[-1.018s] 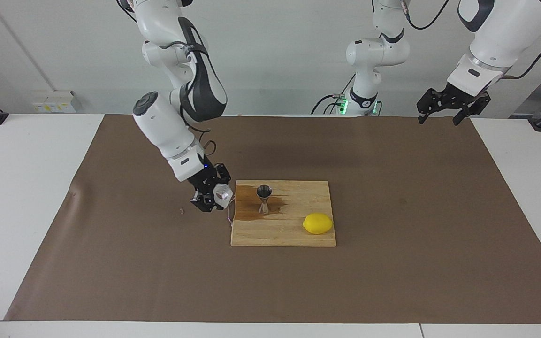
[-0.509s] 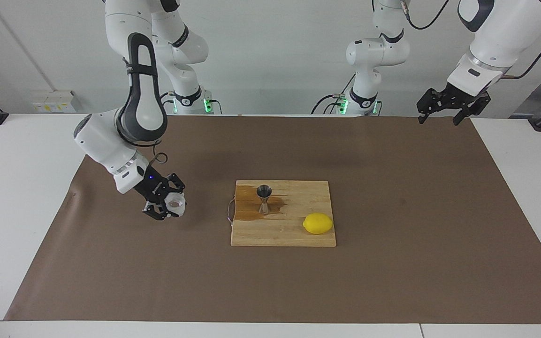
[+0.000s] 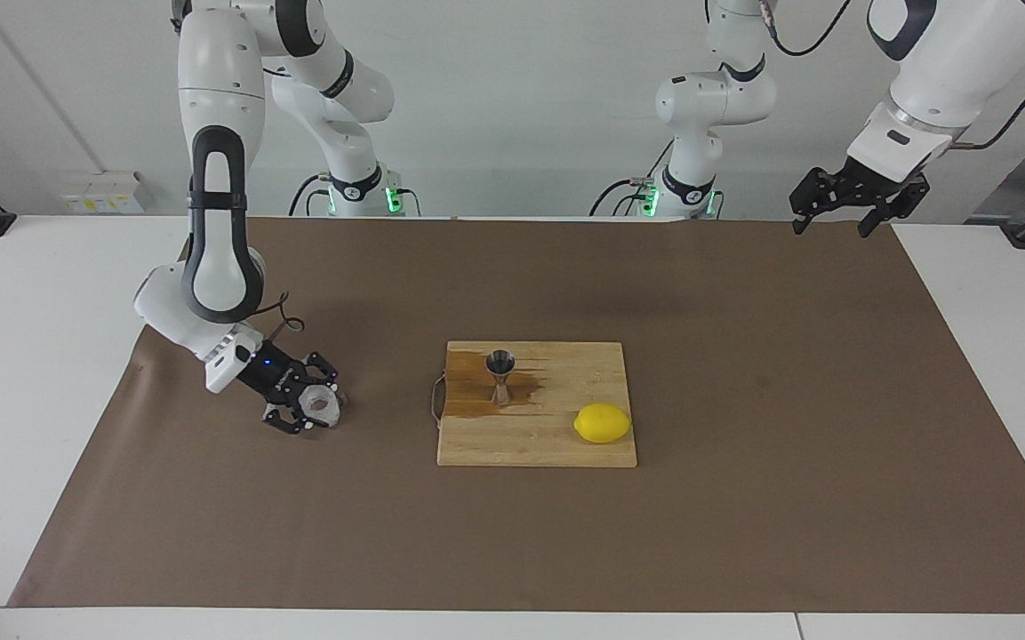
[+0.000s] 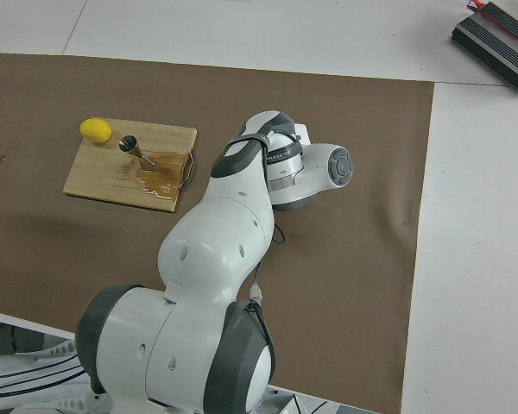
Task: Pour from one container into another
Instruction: 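Carry the white cup back and lower it to the table, then open the right gripper to release the white cup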
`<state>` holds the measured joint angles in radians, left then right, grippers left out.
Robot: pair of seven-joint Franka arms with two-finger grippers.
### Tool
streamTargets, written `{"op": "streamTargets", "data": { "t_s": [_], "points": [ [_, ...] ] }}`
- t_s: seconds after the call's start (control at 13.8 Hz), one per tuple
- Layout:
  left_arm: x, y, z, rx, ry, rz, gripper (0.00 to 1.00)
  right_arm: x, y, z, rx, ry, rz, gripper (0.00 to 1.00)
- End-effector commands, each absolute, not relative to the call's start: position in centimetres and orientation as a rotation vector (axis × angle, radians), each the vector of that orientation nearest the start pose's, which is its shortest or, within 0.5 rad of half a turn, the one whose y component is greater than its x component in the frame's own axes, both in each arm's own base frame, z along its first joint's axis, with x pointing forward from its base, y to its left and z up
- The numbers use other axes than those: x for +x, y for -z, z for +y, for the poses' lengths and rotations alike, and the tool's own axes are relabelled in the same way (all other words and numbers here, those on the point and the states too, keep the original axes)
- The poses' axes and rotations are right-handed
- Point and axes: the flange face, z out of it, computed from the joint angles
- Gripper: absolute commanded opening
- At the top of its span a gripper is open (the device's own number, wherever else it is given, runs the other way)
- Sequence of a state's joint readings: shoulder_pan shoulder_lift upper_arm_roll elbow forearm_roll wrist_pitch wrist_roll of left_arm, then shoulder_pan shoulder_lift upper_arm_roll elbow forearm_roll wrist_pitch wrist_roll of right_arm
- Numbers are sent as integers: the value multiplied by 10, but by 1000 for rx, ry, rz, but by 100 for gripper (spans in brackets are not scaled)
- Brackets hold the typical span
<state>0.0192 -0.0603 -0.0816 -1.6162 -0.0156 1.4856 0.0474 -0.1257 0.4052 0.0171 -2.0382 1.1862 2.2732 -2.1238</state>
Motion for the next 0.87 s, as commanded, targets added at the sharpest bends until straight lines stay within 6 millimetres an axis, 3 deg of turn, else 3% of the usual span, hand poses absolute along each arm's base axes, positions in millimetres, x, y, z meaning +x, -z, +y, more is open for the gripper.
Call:
{"op": "streamTargets", "data": {
  "t_s": [0.0, 0.07, 0.22, 0.44, 0.51, 0.65, 0.8],
  "points": [
    [517, -629, -33, -3129, -118, 172, 100, 580, -245, -35, -2085, 916, -1297, 38],
    [517, -629, -33, -3129, -118, 170, 100, 576, -243, -34, -2065, 908, -1290, 45],
    [517, -629, -33, -3129, -118, 172, 100, 571, -240, -40, -2067, 906, -1298, 100],
    [517, -629, -32, -3129, -118, 170, 100, 569, -239, -47, -2072, 848, -1367, 100],
    [517, -629, -33, -3129, -118, 172, 100, 571, -249, -47, -2070, 851, -1384, 100],
    [517, -629, -33, -3129, -118, 170, 100, 575, -294, -36, -2095, 807, -1452, 100],
    [517, -629, -33, -3129, -118, 172, 100, 572, -346, -25, -2176, 655, -1542, 100]
  ]
}}
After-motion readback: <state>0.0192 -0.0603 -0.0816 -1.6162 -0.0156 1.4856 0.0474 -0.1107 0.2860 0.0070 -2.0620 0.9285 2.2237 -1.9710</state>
